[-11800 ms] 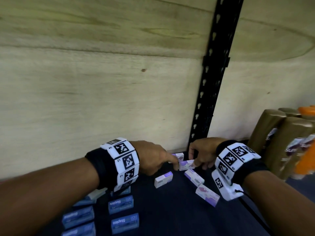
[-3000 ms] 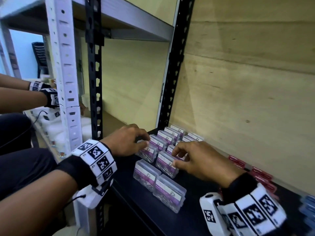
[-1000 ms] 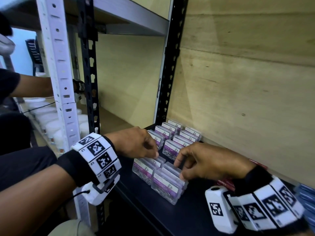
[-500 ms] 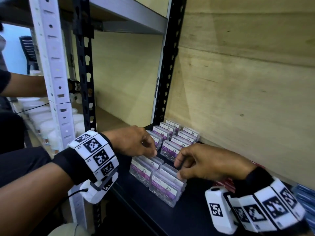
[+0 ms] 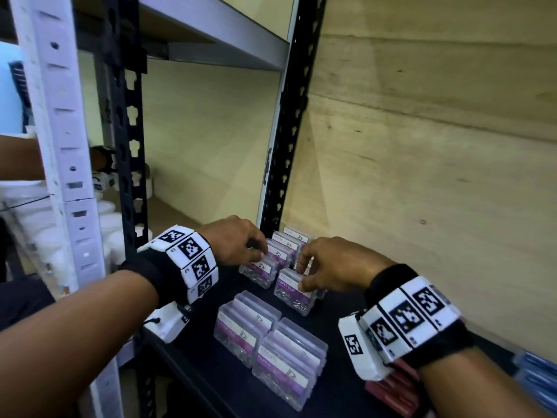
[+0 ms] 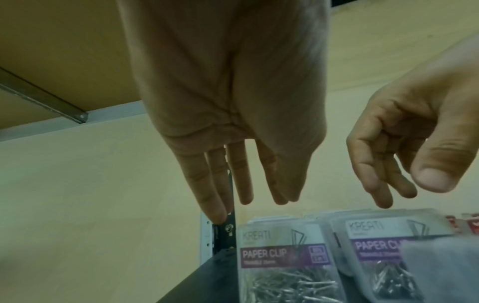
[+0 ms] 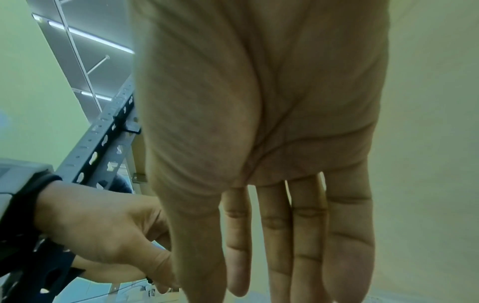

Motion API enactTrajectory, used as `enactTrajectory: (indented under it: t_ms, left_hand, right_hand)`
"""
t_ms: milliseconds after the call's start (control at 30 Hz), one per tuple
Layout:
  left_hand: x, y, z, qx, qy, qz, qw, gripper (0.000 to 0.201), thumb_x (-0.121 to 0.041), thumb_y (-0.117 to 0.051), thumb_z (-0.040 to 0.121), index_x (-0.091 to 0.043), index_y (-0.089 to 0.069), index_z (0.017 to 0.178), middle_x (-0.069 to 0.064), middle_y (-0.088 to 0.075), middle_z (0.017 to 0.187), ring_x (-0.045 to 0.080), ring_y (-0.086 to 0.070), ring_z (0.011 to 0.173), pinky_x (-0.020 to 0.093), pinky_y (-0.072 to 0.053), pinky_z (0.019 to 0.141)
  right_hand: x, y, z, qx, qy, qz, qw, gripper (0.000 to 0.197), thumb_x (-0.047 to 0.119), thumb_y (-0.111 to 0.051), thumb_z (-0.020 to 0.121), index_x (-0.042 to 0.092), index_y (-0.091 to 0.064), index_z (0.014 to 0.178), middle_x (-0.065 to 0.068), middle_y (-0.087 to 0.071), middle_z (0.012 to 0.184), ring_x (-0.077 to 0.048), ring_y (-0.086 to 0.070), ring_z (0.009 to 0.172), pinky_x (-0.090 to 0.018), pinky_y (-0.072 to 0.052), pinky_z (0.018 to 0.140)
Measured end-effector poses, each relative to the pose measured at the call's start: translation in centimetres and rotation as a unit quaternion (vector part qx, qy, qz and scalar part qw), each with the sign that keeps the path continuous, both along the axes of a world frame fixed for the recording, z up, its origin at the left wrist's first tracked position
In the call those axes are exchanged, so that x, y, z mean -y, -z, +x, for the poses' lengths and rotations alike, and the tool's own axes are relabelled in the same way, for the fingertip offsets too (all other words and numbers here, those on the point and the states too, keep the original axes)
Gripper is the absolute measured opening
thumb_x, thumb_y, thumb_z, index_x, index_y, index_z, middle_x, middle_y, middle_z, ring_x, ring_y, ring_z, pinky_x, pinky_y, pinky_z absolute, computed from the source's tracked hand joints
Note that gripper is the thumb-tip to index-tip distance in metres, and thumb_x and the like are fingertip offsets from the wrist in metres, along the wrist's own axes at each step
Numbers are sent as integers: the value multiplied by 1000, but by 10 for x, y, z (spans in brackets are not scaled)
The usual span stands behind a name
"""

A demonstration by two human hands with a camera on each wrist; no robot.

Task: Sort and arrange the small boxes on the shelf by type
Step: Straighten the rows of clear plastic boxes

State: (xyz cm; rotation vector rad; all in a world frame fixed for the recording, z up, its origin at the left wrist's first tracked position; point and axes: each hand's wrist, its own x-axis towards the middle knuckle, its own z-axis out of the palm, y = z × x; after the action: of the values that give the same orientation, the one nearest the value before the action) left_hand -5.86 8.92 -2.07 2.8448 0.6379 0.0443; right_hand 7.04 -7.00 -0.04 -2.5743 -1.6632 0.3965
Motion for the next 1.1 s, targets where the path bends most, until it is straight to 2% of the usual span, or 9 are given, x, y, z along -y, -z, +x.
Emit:
enactTrajectory:
  t_ms: [167, 300, 367, 433, 533, 667, 867, 1100]
  left_hand:
    - [0, 0, 3, -29, 2, -8, 1000, 27, -40, -57, 96, -33, -66, 121, -9, -65, 118, 10, -58, 103, 20, -40, 83]
    - [5, -3, 3, -37, 12, -27, 999, 26, -42, -59, 94, -33, -67, 118, -12, -66, 115, 8, -60, 102, 24, -45, 87]
    - [9, -4, 3, -47, 16, -30, 998, 27, -42, -60, 94, -32, -67, 117, -12, -66, 114, 8, -60, 102, 26, -47, 89]
    - [14, -6, 3, -58, 23, -28, 998, 27, -43, -60, 93, -32, -67, 117, -12, -66, 114, 8, -60, 103, 28, -48, 92]
    - [21, -9, 1, -74, 23, -32, 996, 28, -44, -60, 93, -33, -67, 117, -12, -66, 116, 9, -60, 105, 30, -48, 94]
    - [31, -13, -4, -88, 27, -34, 995, 25, -46, -60, 93, -35, -67, 115, -14, -65, 115, 9, -59, 105, 33, -48, 96]
    - [47, -18, -13, -111, 44, -31, 992, 24, -45, -58, 94, -35, -68, 113, -14, -66, 114, 8, -60, 105, 36, -48, 98]
    - [61, -22, -21, -119, 49, -29, 991, 26, -45, -59, 93, -33, -69, 114, -14, -67, 113, 6, -61, 103, 35, -49, 98]
  right_hand:
    - [-6, 5, 2, 15, 3, -12, 1000, 24, 26, -79, 83, 27, -67, 104, 7, -65, 93, -5, -61, 72, -18, -40, 55]
    - [-4, 4, 1, 15, 3, -21, 1000, 24, 26, -80, 82, 27, -70, 103, 14, -59, 82, 0, -56, 69, -18, -39, 57]
    - [-2, 3, 0, 13, 2, -27, 1000, 24, 26, -80, 81, 28, -70, 103, 14, -62, 83, -2, -58, 72, -18, -40, 58]
    - [2, 2, -3, 14, 0, -33, 999, 26, 27, -80, 81, 28, -70, 105, 11, -64, 91, -7, -61, 81, -18, -41, 62]
    - [9, 2, -5, 9, -1, -32, 999, 28, 28, -81, 80, 29, -72, 106, 9, -68, 100, -11, -62, 93, -24, -46, 76]
    - [20, 1, -9, -1, -12, -39, 999, 26, 29, -81, 80, 30, -72, 104, 13, -67, 94, -10, -63, 93, -28, -50, 84]
    - [34, 0, -15, -11, -23, -44, 999, 25, 29, -81, 80, 28, -73, 104, 17, -64, 82, -8, -64, 92, -29, -51, 85]
    - [45, -1, -19, -20, -24, -47, 998, 24, 31, -81, 79, 30, -73, 101, 15, -69, 88, -6, -65, 89, -28, -51, 85]
